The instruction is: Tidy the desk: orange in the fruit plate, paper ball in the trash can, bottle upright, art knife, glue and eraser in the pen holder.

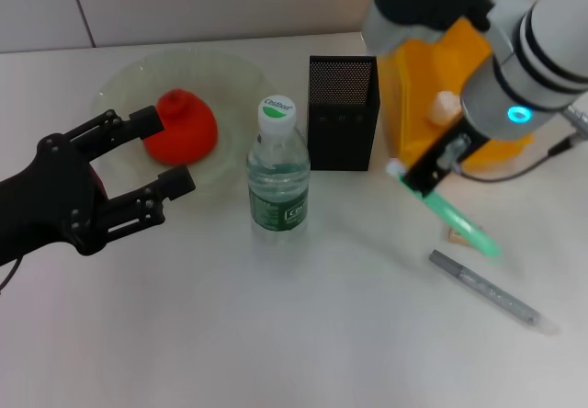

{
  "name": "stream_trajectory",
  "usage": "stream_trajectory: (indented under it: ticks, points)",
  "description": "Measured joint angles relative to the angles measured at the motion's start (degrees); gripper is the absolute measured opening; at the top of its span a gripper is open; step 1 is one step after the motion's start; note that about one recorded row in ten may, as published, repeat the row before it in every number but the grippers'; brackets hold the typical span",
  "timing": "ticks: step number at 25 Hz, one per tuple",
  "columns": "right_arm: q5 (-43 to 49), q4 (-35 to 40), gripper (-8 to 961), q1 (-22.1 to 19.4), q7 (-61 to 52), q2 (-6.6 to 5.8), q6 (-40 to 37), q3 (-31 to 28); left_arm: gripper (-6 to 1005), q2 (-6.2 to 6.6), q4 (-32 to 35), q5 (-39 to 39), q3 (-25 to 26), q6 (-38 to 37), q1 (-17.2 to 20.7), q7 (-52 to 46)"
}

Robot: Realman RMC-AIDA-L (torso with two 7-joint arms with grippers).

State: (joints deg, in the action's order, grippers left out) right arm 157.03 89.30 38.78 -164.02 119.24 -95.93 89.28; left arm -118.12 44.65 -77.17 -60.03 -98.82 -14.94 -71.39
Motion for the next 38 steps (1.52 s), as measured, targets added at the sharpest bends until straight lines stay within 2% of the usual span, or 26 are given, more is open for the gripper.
stream_trajectory:
  ticks: [8, 12, 29, 38]
  points:
    - [-0.19, 2.25, 45, -0.19, 1.57, 0.03, 4.62, -0.02, 786, 0.0, -0.1, 0.0, 0.01, 0.22, 0.07, 0.04]
    - [-0.39, 2.51, 44, 0.34, 2.2, 0.03, 10.22, -0.1, 786, -0.15, -0.79, 0.01, 0.01, 0.28, -0.02, 0.87]
    - [-0.11, 8.59, 56, 3.12, 2.01, 0.03, 13.26, -1.33, 786, -0.27, -1.5, 0.12, -0.11, 0.05, -0.43, 1.0]
    - [0.01, 7.58, 71, 0.41, 3.64, 0.06, 23.94, -3.02, 786, -0.22, -1.5, 0.36, -0.08, 0.15, -0.18, 1.0]
